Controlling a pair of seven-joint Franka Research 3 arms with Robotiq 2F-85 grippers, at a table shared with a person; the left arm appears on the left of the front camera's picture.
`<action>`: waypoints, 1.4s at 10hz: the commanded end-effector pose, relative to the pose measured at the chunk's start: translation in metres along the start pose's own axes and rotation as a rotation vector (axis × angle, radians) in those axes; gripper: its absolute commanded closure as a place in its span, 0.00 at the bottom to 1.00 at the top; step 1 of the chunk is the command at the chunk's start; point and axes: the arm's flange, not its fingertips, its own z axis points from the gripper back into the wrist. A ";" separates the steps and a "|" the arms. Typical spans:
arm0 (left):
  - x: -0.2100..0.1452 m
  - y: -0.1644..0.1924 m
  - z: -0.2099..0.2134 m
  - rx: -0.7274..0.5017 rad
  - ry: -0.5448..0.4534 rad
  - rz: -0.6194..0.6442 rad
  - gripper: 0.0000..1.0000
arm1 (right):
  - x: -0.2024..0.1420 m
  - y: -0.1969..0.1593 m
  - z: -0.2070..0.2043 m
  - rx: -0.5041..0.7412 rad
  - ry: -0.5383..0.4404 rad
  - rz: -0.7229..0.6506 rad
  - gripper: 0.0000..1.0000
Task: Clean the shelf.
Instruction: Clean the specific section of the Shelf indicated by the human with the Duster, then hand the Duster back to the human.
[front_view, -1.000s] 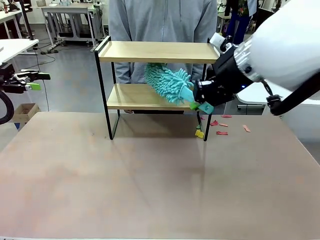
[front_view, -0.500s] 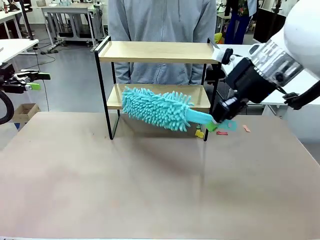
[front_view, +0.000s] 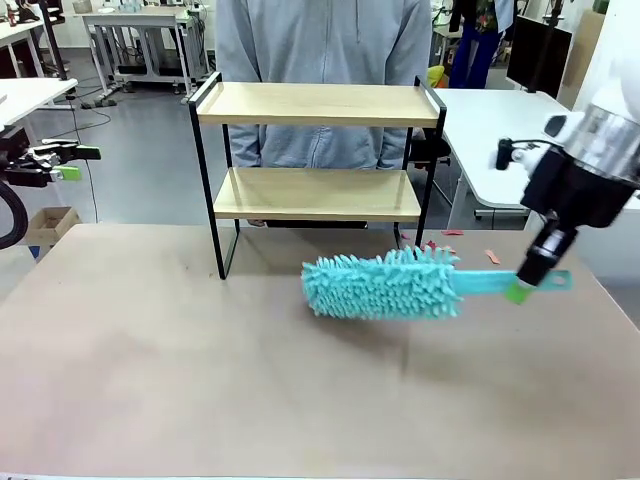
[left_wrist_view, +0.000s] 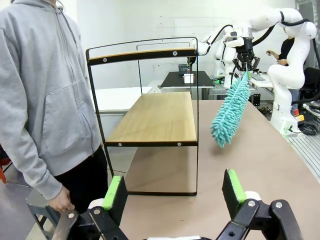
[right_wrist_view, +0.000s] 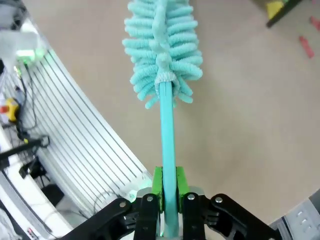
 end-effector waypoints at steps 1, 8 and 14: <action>0.001 -0.001 0.000 -0.008 0.009 -0.016 0.00 | -0.033 -0.018 -0.003 0.012 0.014 0.082 0.87; 0.001 -0.001 0.000 -0.008 0.009 -0.016 0.00 | -0.056 -0.031 -0.005 0.048 -0.002 0.084 0.87; 0.001 -0.001 0.000 -0.008 0.009 -0.016 0.00 | -0.056 -0.031 -0.005 0.048 -0.002 0.084 0.87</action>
